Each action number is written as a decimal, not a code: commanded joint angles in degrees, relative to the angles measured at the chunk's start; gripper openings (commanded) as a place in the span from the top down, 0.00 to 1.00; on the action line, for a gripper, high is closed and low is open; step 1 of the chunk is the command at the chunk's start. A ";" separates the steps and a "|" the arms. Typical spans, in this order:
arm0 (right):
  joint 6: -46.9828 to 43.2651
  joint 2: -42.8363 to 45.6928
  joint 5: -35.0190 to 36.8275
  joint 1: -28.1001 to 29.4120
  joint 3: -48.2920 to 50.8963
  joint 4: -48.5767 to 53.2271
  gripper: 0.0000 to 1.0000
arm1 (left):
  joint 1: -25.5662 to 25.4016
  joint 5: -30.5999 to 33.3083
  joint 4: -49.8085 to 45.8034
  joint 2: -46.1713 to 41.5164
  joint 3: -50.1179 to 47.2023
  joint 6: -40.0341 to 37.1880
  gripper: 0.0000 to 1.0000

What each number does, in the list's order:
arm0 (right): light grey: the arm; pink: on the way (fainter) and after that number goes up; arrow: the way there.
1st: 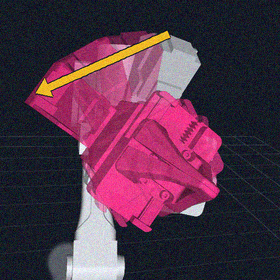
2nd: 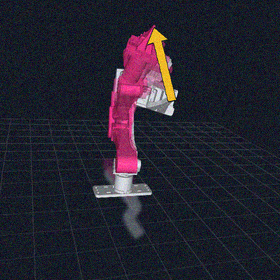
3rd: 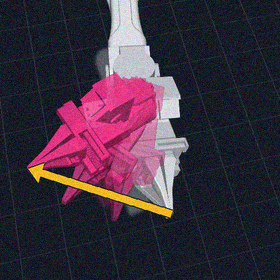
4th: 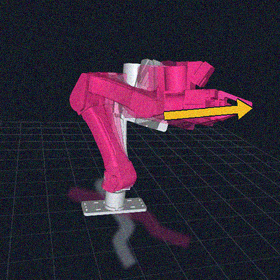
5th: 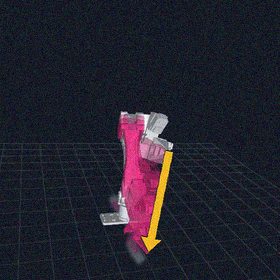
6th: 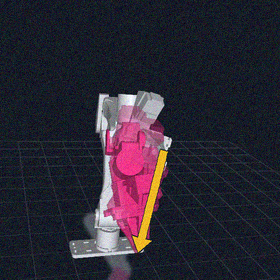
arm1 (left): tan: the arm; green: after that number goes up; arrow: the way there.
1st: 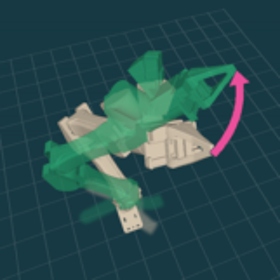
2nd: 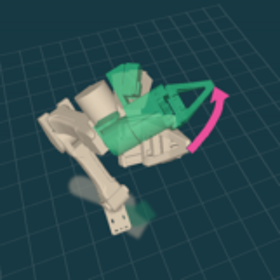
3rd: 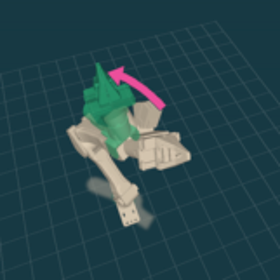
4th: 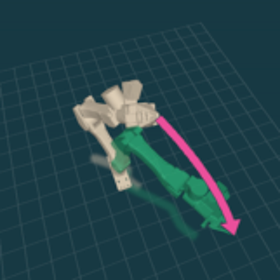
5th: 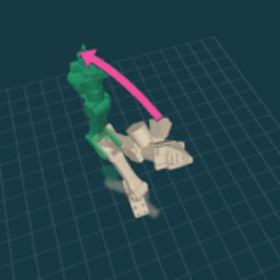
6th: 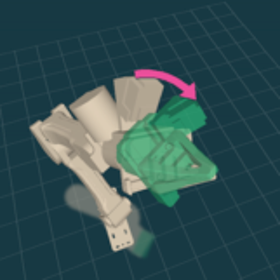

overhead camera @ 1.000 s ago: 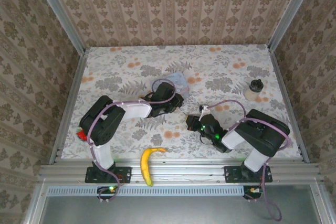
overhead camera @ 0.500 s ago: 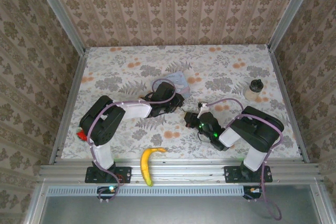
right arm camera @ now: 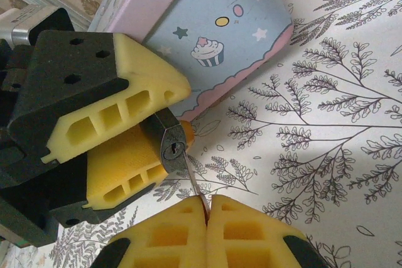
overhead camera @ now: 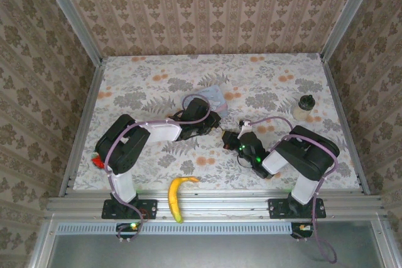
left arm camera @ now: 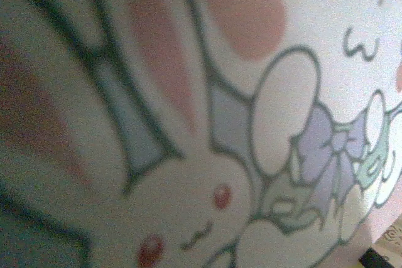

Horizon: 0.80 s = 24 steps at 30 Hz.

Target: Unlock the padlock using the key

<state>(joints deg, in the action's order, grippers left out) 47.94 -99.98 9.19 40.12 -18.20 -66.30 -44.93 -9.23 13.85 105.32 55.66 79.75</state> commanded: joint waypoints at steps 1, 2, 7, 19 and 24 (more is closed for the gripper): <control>-1.43 -1.13 1.69 -0.28 -1.38 -1.72 1.00 | -0.24 -5.79 -1.80 2.61 -0.82 4.35 1.00; -1.47 -1.24 1.71 -0.30 -1.48 -1.80 1.00 | -0.22 -5.87 -1.73 2.61 -0.82 4.35 1.00; -1.47 -1.84 1.35 -0.46 -2.01 -1.81 1.00 | -0.24 -6.24 -1.39 2.86 -0.95 4.54 1.00; -1.36 -2.16 0.97 -0.70 -1.70 -3.26 1.00 | -0.25 -6.75 -1.11 3.21 -0.96 4.84 1.00; -1.54 -0.77 1.51 -0.66 -0.90 -3.13 1.00 | -0.25 -6.54 -1.24 3.05 -1.17 4.82 1.00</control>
<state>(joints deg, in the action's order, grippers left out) 47.72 -101.97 9.21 39.57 -19.35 -67.09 -44.91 -9.87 15.97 105.93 55.66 79.77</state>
